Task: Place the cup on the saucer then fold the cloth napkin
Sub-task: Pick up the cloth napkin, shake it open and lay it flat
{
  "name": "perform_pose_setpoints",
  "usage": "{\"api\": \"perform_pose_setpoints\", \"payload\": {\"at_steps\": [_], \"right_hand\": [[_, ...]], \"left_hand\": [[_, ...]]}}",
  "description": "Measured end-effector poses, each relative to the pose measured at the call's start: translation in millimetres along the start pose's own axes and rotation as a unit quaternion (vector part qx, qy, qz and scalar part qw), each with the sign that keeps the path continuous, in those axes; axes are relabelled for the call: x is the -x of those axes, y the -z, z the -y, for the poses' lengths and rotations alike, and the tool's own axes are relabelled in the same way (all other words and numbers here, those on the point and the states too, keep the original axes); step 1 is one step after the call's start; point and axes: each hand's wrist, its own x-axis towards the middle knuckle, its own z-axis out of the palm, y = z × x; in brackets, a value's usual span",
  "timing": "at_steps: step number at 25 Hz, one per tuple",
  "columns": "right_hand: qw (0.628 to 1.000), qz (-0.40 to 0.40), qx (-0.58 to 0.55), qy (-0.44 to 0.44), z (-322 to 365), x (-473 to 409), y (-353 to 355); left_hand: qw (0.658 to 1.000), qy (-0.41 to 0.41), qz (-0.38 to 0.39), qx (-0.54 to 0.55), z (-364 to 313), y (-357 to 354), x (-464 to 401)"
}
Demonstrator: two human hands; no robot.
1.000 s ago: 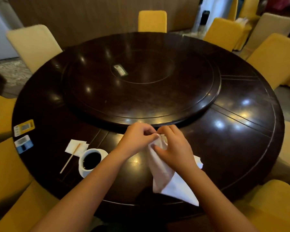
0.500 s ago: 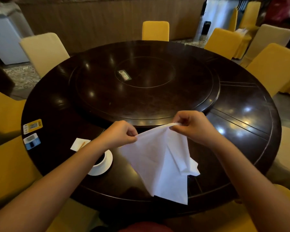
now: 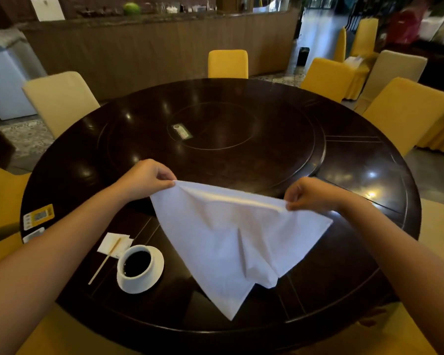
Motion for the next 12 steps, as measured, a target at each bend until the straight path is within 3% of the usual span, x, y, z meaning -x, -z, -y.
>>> {"api": "perform_pose_setpoints", "payload": {"at_steps": [3,7,12], "right_hand": [[0.98,-0.193,0.033,-0.023,1,-19,33],[0.906,-0.421,0.049,0.003,16,-31,81],[0.787,-0.6,0.104,0.103,28,-15,106]], "left_hand": [[0.995,0.007,-0.099,-0.012,-21,24,-30],[0.966,-0.051,-0.253,-0.014,-49,66,-58],[0.865,-0.197,-0.449,-0.104,-65,90,-49]]}}
